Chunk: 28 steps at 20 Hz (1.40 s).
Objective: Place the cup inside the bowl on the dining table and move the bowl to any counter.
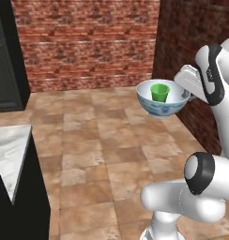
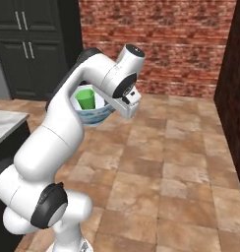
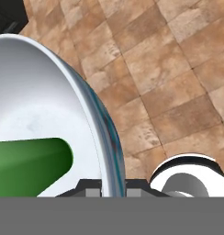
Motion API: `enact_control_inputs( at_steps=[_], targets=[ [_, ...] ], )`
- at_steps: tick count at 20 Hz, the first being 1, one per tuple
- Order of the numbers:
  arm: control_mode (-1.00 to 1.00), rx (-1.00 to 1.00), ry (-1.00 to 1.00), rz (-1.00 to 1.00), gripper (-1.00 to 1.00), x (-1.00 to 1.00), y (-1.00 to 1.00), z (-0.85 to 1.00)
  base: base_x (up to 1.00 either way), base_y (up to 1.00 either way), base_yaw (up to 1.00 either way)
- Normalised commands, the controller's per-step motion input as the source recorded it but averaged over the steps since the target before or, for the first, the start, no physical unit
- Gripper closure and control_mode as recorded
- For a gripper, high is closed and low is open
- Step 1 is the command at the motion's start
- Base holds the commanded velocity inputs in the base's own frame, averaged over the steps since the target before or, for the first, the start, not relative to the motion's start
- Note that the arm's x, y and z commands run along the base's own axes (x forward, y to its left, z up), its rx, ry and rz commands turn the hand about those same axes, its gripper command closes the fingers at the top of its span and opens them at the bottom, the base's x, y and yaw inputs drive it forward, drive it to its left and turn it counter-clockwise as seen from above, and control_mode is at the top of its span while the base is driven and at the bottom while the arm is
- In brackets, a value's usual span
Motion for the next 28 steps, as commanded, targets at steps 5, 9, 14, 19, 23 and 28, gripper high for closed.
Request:
enact_control_inputs(
  at_steps=[5, 9, 14, 19, 23, 28],
  targets=[
    [1.0, 0.0, 0.0, 0.0, 1.0, 0.0, 0.0, 0.0, 0.66, -0.42, 0.05],
    [1.0, 0.0, 0.0, 0.0, 1.0, 0.0, 0.0, 0.0, 0.63, -0.22, 0.03],
    [1.0, 0.0, 0.0, 0.0, 1.0, 0.0, 0.0, 0.0, 0.78, -0.02, 0.0],
    [1.0, 0.0, 0.0, 0.0, 1.0, 0.0, 0.0, 0.0, 0.8, 0.0, 0.0],
    [1.0, 0.0, 0.0, 0.0, 1.0, 0.0, 0.0, 0.0, 0.82, 0.0, 0.0],
    [1.0, 0.0, 0.0, 0.0, 1.0, 0.0, 0.0, 0.0, 0.84, 0.0, 0.0]
  ],
)
